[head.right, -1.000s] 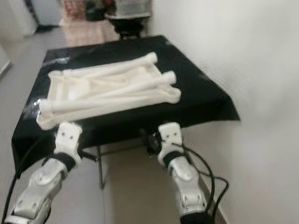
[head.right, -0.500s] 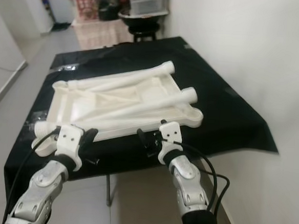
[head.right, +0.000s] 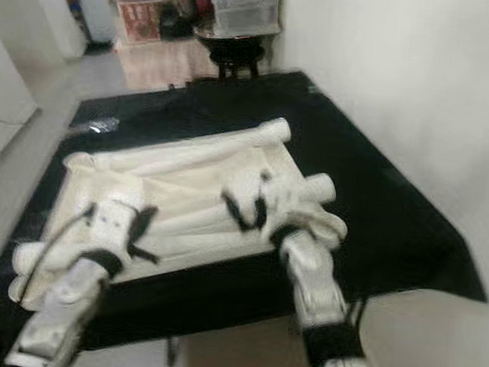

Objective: Building children table

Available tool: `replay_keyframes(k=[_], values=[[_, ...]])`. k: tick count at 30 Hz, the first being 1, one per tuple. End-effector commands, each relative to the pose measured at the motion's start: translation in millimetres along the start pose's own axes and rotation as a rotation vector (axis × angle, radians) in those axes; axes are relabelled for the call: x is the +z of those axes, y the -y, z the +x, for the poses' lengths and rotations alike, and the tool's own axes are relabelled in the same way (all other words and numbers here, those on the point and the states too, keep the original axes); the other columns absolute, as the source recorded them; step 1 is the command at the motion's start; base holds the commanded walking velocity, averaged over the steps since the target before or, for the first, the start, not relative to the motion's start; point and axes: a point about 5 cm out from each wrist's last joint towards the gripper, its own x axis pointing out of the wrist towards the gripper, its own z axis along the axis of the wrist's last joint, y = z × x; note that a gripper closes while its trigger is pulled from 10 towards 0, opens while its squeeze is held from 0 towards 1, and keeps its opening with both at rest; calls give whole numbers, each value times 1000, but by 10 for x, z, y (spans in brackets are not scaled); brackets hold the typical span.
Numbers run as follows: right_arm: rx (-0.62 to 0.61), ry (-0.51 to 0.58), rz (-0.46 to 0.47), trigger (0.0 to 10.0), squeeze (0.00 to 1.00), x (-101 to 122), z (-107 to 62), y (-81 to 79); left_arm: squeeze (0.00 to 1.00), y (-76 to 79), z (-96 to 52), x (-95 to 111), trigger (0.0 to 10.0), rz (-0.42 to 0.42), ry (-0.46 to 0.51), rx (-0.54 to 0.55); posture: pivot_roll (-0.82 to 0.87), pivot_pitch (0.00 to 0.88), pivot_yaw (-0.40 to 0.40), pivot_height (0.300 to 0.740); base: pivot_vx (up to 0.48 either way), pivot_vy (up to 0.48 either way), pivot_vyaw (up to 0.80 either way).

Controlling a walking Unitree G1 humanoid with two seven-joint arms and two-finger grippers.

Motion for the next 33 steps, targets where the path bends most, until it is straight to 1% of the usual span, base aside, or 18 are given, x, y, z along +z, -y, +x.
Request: replay_keyframes(k=[1, 6, 9, 10, 11, 12, 14, 17, 18, 20, 21, 22, 24, 26, 27, 29, 32, 33], values=[[87, 7, -39, 10000, 0, 51, 61, -125, 0, -32, -45, -54, 10000, -3, -22, 6, -68, 0, 67, 740, 0, -472, 0], [120, 2, -79, 10000, 0, 75, 77, -114, 0, -15, -36, -45, 10000, -22, -21, 16, -83, 0, 62, 740, 0, -472, 0], [152, 7, -107, 10000, 0, 126, 67, -117, 0, 7, -23, -31, 10000, -35, -21, 10, -86, 0, 64, 740, 0, -285, 0], [174, 7, -132, 10000, 0, 148, 60, -125, 0, 19, -15, -29, 10000, -37, -26, 5, -86, 0, 64, 740, 0, 0, 0], [206, 7, -127, 10000, 0, 166, 49, -138, 0, 30, -9, -29, 10000, -37, -32, 0, -86, 0, 64, 740, 0, 0, 0], [243, -5, -170, 10000, 0, 172, 38, -159, 0, 33, -9, -34, 10000, -44, -38, -1, -91, 0, 72, 740, 0, 0, 800], [287, -23, -223, 10000, 0, 175, 21, -180, 0, 33, -12, -40, 10000, -57, -43, -2, -90, 0, 69, 740, 0, 0, 800], [292, -35, -250, 10000, 0, 195, 24, -150, 0, 33, -13, -47, 10000, -70, -45, -8, -89, 0, 69, 740, 0, 0, 800], [292, -42, -280, 10000, 0, 213, 35, -128, 0, 37, -12, -59, 10000, -78, -52, -18, -88, 0, 70, 740, 0, 0, 800], [301, -47, -310, 10000, 0, 224, 38, -121, 0, 41, -13, -70, 10000, -85, -58, -26, -88, 0, 69, 740, 0, 0, 800], [359, -111, -370, 10000, 0, 193, 5, -120, 0, 55, -12, -89, 10000, -103, -70, -42, -89, 0, 68, 740, 0, 0, 0], [380, -133, -397, 10000, 0, 182, -11, -119, 0, 59, -13, -95, 10000, -109, -74, -47, -89, 0, 68, 740, 0, 0, 0], [380, -133, -397, 10000, 0, 182, -11, -119, 0, 59, -13, -95, 10000, -109, -74, -47, -89, 0, 68, 740, 0, 0, 0], [403, -198, -454, 10000, 0, 207, -33, -49, 0, 83, -10, -118, 10000, -124, -85, -75, -92, 0, 69, 740, 0, 0, 0], [403, -198, -454, 10000, 0, 207, -33, -49, 0, 83, -10, -118, 10000, -124, -85, -75, -92, 0, 69, 740, 0, 0, 0], [394, -265, -489, 10000, 0, 285, -36, 67, 0, 108, -8, -143, 10000, -141, -97, -105, -91, 0, 71, 740, 0, 0, 0], [394, -289, -495, 10000, 0, 330, -39, 115, 0, 120, -6, -155, 10000, -147, -104, -119, -91, 0, 71, 740, 0, 0, 0], [420, -335, -498, 10000, 0, 355, -53, 147, 0, 137, -7, -164, 10000, -144, -112, -143, -86, 0, 68, 740, 0, 0, 0]])
